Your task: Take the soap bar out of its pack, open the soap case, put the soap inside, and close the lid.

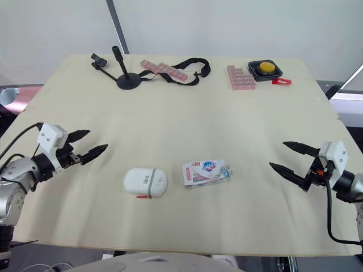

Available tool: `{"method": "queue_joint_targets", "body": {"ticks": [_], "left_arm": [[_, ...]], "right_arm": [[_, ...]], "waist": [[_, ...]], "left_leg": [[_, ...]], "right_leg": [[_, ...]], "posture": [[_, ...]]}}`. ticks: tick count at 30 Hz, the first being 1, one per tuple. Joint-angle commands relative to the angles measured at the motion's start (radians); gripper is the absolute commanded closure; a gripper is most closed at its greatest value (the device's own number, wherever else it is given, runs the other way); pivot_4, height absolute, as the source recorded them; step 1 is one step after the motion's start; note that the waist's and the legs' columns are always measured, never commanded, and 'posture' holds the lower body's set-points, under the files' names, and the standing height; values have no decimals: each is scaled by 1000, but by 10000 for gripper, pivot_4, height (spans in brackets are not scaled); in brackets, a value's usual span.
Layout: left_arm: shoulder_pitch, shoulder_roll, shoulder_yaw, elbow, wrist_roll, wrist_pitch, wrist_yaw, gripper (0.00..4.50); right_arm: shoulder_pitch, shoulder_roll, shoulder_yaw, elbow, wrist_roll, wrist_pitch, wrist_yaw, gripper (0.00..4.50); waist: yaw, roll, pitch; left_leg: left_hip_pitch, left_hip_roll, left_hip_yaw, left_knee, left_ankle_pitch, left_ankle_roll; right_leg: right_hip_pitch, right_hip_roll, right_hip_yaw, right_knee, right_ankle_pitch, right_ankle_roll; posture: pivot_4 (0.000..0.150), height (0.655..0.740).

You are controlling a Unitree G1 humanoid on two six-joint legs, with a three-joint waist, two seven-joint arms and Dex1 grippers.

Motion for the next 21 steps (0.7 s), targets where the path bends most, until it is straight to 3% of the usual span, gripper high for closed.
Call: {"method": "queue_joint_targets", "body": {"ticks": [1,21], "left_arm": [[-18,16,-1,1,5,-32,-25,358],[-56,9,5,13,-34,-3,-103,358]], "right_arm": [[8,-23,-43,-26,19,2,8,0],[-1,-48,-45,-11,3,-2,39,0]], "waist": [[0,0,0],[-1,0,0]], "left_leg": [[0,0,0,0,-1,1],[0,0,0,1,-2,5]], "right_leg": [[0,0,0,0,0,0],[-1,-1,0,2,-1,-1]], "posture": [[1500,7400],[1500,7400]]}}
